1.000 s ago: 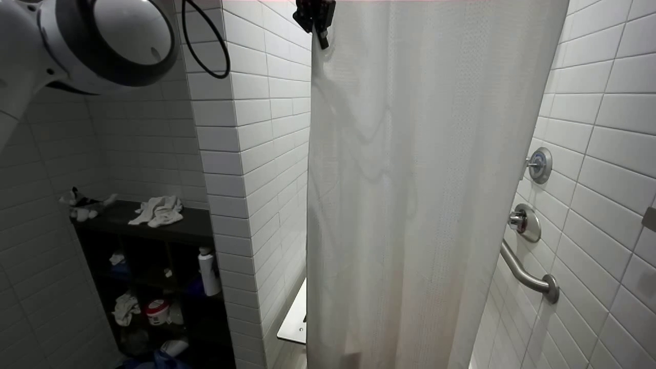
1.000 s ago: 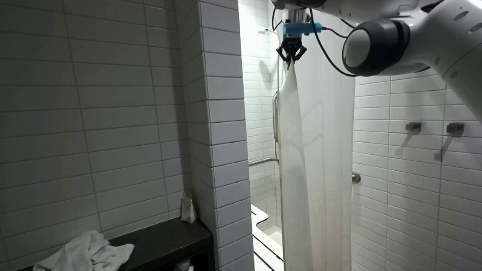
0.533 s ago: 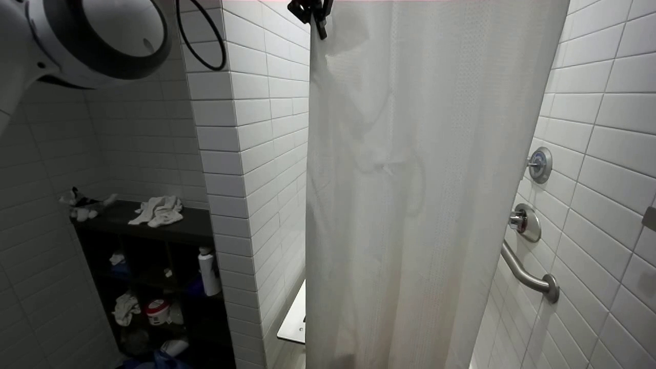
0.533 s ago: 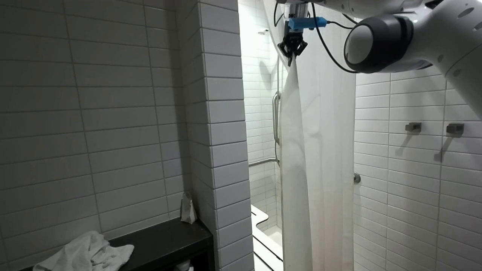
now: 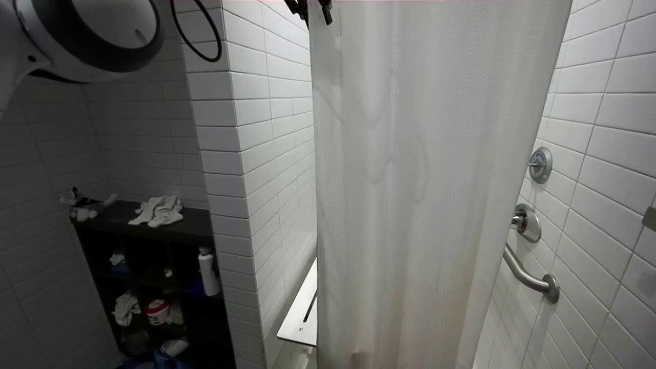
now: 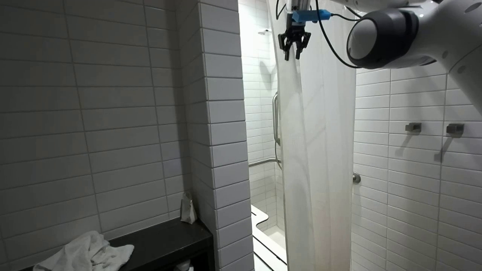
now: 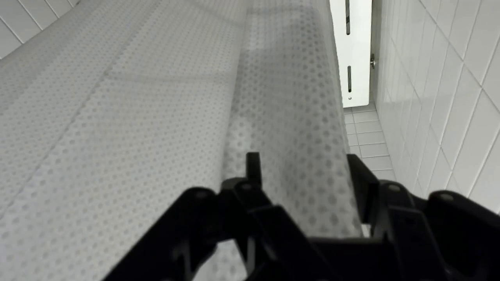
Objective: Open the curtain railing
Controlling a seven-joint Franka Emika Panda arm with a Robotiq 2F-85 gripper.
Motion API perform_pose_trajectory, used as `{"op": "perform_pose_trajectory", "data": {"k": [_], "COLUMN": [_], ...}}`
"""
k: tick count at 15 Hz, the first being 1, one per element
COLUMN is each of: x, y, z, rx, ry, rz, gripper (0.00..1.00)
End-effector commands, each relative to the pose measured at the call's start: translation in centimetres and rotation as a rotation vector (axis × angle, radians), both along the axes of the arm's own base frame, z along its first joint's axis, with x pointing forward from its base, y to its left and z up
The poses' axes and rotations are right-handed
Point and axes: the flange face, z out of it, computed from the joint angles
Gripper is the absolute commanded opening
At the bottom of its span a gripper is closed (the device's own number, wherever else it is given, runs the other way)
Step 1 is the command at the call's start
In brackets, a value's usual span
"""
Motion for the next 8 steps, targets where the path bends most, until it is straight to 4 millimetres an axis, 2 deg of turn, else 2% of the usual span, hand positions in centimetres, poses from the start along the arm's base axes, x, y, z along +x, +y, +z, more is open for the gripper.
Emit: {"op": "perform_pose_trajectory", "data": {"k": [1,3,8], "x": [-1.0,-1.1,-1.2], "y": [0.6,0.8,1.1], "z": [1.3,1.7,2.4], "rx": [-0.041,-0.07,-0.115], "ry": [0.011,0.011,0.009], "rz": [0.05,0.087,0.161], "gripper": [0.86,0.99,1.0]}}
